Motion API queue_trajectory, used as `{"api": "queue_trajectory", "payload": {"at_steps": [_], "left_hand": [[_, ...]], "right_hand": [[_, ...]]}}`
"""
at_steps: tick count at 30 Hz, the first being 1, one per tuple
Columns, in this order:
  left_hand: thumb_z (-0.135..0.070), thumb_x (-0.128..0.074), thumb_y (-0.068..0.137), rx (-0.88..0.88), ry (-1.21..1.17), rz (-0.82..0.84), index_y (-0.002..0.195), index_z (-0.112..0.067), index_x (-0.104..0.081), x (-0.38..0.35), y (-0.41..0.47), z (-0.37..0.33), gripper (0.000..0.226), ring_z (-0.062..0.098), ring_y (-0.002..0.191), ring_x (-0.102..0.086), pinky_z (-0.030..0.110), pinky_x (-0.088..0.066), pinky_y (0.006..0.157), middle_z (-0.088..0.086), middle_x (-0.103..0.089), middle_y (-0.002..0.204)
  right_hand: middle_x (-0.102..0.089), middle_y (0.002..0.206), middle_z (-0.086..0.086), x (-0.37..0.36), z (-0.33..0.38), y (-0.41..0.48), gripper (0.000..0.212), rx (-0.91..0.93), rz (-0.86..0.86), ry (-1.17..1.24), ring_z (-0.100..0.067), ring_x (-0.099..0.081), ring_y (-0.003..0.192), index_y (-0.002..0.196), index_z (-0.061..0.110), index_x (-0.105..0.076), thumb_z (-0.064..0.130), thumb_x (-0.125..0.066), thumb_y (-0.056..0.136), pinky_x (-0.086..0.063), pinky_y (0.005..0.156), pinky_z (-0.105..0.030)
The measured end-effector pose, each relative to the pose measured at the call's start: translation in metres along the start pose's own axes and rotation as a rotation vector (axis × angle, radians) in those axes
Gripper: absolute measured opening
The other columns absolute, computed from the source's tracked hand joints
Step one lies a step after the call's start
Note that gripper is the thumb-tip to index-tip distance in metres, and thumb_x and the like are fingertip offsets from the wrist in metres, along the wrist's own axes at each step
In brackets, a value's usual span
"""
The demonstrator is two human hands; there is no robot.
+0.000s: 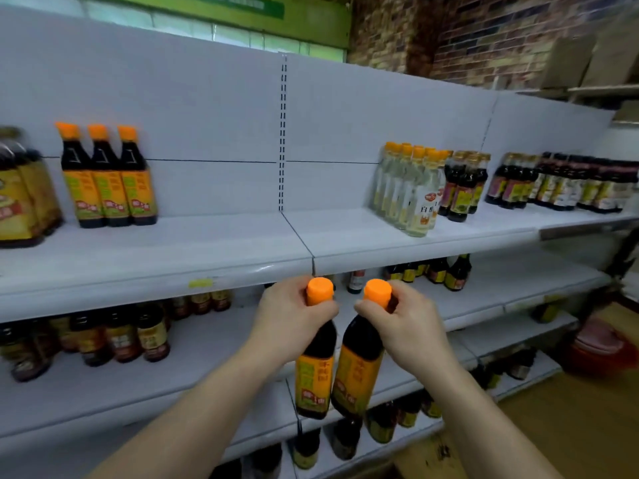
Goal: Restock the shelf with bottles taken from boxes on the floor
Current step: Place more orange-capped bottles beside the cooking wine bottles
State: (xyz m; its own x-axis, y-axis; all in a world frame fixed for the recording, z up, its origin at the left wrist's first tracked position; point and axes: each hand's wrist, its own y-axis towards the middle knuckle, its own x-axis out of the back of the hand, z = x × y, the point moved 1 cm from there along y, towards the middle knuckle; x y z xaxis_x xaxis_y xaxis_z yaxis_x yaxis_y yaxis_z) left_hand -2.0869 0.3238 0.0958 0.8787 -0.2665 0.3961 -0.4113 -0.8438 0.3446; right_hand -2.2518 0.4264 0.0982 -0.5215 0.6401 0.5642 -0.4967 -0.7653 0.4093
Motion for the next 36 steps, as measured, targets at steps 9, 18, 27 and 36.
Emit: {"api": "queue_trajectory", "payload": {"at_steps": [9,18,27,36], "left_hand": [[-0.034,-0.077,0.073,-0.014,0.012,-0.104,0.071,-0.006,-0.055,0.109,-0.034,0.015,0.036,0.012,0.055,-0.042,0.035,-0.034,0.055,0.007,-0.049,0.059],[-0.034,-0.076,0.077,0.01,0.011,-0.229,0.072,-0.012,-0.059,0.202,-0.067,0.035,0.028,0.016,0.056,-0.05,0.038,-0.039,0.055,0.004,-0.055,0.061],[-0.032,-0.077,0.077,0.063,0.057,-0.383,0.071,-0.012,-0.059,0.273,-0.09,0.039,0.028,0.012,0.055,-0.048,0.035,-0.04,0.054,0.007,-0.055,0.062],[-0.032,-0.078,0.074,0.134,0.128,-0.509,0.073,-0.01,-0.061,0.312,-0.08,0.043,0.027,0.018,0.057,-0.054,0.049,-0.049,0.059,0.012,-0.058,0.066]], "right_hand": [[-0.052,0.061,0.005,-0.06,0.091,-0.022,0.038,0.071,0.068,0.092,-0.015,-0.05,0.058,0.068,0.021,-0.053,0.051,-0.072,0.083,-0.045,0.059,-0.047],[-0.051,0.057,0.009,-0.118,0.167,-0.04,0.036,0.162,0.136,0.126,-0.01,-0.046,0.056,0.067,0.021,-0.054,0.042,-0.075,0.085,-0.038,0.058,-0.039],[-0.051,0.065,-0.005,-0.16,0.234,-0.047,0.035,0.267,0.276,0.194,-0.015,-0.048,0.057,0.075,0.014,-0.057,0.043,-0.073,0.086,-0.041,0.056,-0.041],[-0.042,0.058,0.006,-0.198,0.265,-0.016,0.039,0.362,0.418,0.379,-0.01,-0.042,0.054,0.07,0.012,-0.051,0.037,-0.075,0.088,-0.036,0.055,-0.032]]}}
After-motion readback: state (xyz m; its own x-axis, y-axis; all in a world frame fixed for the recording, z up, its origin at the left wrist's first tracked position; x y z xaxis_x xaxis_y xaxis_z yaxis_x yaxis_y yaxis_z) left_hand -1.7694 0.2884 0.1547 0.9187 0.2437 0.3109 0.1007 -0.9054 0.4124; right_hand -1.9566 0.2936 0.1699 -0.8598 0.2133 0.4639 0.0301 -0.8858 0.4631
